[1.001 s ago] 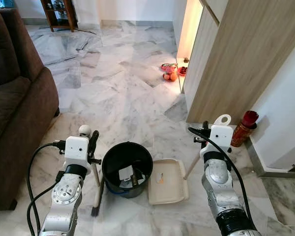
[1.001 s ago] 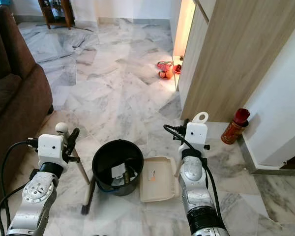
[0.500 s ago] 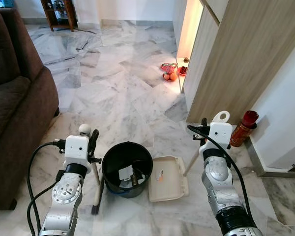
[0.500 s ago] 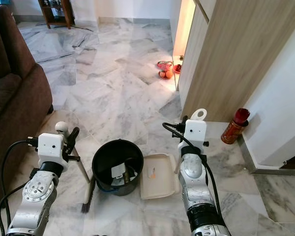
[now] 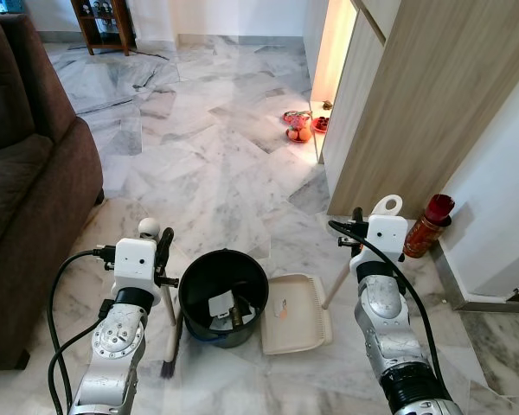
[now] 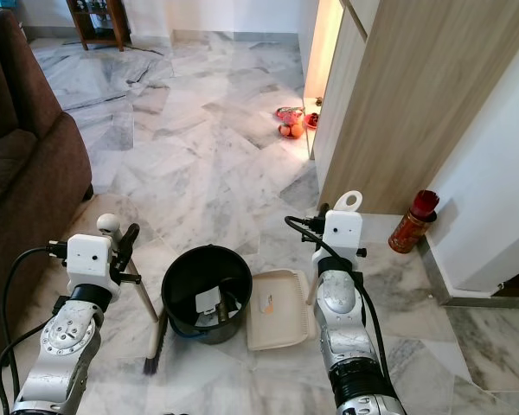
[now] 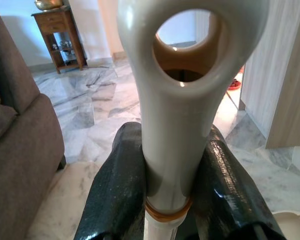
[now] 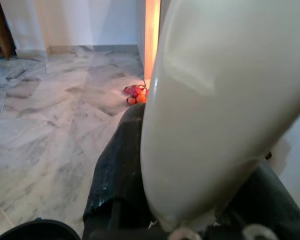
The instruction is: Sweep floor
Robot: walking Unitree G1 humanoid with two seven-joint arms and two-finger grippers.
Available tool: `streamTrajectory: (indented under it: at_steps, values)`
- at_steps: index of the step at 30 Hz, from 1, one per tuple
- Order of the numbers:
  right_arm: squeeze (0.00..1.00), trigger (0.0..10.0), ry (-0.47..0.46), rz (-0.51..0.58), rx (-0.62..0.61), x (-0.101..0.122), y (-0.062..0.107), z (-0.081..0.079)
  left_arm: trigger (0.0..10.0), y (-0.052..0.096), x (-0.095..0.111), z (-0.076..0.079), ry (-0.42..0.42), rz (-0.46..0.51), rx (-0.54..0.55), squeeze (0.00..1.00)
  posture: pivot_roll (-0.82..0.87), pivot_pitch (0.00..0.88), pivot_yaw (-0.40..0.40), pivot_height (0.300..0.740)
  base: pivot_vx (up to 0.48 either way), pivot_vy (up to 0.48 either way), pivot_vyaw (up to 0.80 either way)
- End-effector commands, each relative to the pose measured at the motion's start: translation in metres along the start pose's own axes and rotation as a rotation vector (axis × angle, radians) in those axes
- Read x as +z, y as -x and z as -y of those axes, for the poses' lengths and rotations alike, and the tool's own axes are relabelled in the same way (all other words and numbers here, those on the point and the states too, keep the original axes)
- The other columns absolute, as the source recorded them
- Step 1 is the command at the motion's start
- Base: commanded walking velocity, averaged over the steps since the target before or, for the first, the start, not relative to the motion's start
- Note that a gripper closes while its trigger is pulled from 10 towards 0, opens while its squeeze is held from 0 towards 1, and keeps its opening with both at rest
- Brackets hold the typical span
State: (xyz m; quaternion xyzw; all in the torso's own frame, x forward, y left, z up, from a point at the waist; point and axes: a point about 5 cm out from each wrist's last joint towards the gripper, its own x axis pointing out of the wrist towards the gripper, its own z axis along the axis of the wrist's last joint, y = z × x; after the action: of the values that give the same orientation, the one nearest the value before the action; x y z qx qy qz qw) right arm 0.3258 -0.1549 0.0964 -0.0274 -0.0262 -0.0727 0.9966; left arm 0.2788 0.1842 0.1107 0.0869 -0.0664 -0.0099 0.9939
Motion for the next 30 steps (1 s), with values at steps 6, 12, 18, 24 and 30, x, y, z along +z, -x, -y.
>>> streamTrajectory:
  at_steps: [6, 12, 18, 24, 30]
  values:
    - [0.0, 10.0, -0.019, 0.035, 0.025, 0.008, -0.001, -0.0064, 10.0, -0.0007, 0.0054, -0.0002, -0.015, 0.021, -0.001, 0.0, 0.0, 0.111, -0.025, 0.74, -0.214, 0.0, 0.0]
    - [0.0, 10.0, -0.017, 0.033, 0.027, 0.0076, -0.0014, -0.0062, 10.0, -0.0006, 0.0057, 0.0, -0.014, 0.023, 0.001, 0.0, 0.0, 0.111, -0.025, 0.74, -0.266, 0.0, 0.0]
    - [0.0, 10.0, -0.017, 0.031, 0.029, 0.0071, -0.0011, -0.0066, 10.0, -0.0002, 0.0054, -0.0001, -0.014, 0.022, 0.001, 0.0, 0.01, 0.111, -0.026, 0.74, -0.266, 0.0, 0.0]
    - [0.0, 10.0, -0.018, 0.026, 0.03, 0.0057, -0.0005, -0.0068, 10.0, 0.0001, 0.005, 0.0003, -0.013, 0.02, 0.001, 0.0, 0.01, 0.109, -0.027, 0.74, -0.268, 0.0, 0.0]
    - [0.0, 10.0, -0.031, 0.025, 0.03, 0.0067, -0.0015, -0.0084, 10.0, 0.0, 0.0045, 0.0004, -0.014, 0.02, 0.001, 0.0, 0.01, 0.105, -0.028, 0.74, -0.266, 0.0, 0.0]
